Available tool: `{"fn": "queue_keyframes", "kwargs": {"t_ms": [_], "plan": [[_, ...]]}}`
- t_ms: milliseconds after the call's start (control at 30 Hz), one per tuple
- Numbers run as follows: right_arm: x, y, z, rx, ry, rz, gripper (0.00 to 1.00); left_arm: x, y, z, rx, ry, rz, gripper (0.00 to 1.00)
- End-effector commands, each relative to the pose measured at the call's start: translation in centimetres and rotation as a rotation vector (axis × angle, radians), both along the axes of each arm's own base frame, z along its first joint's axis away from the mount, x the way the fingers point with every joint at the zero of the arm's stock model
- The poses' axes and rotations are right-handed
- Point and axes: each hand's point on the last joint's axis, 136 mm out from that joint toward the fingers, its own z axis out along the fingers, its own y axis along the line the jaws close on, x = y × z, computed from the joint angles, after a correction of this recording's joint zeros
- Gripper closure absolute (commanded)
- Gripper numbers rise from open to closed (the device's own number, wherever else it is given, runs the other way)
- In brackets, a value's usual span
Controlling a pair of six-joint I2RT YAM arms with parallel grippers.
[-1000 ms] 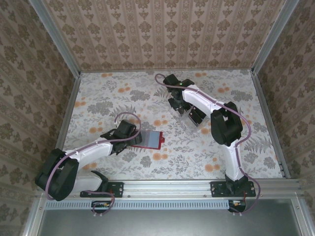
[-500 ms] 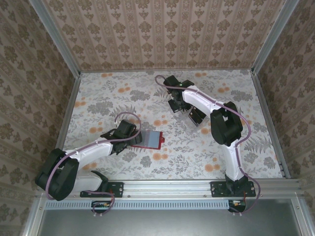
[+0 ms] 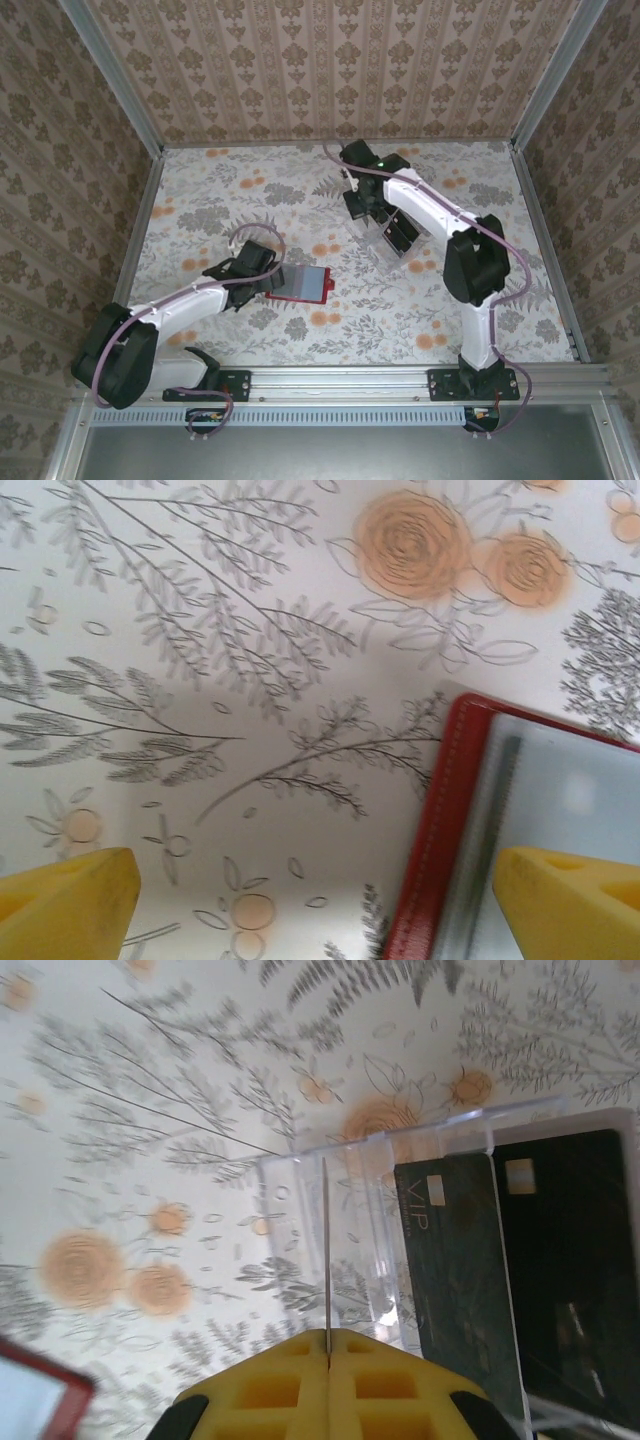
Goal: Put the credit cards into the card holder
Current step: Pick up the credit card from the storage box, then insert the credit card into the card slot.
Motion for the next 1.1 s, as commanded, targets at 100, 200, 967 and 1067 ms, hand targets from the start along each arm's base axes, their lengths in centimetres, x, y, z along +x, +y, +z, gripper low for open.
{"fn": "queue_keyframes", "kwargs": {"t_ms": [100, 200, 967, 1067], "plan": [[-2.5, 3.2, 5.6, 0.255, -0.038, 0.025, 1.00, -0.6, 2.9, 0.1, 0.100, 0.051, 0.093, 0.00], [-4.4, 4.8, 6.0, 0.361, -0.018, 0.036, 1.00, -1.0, 3.4, -0.5, 0.123, 0.081, 0.111, 0.00], [-13.1, 9.4, 2.2, 0.637, 0.117, 0.029, 1.00, -4.1, -1.3, -2.1, 0.062, 0.115, 0.017, 0.00], [-13.1, 9.3, 1.6, 0.633, 0.125, 0.021, 1.00, -4.3, -1.8, -1.7, 0.048, 0.107, 0.016, 0.00]]}}
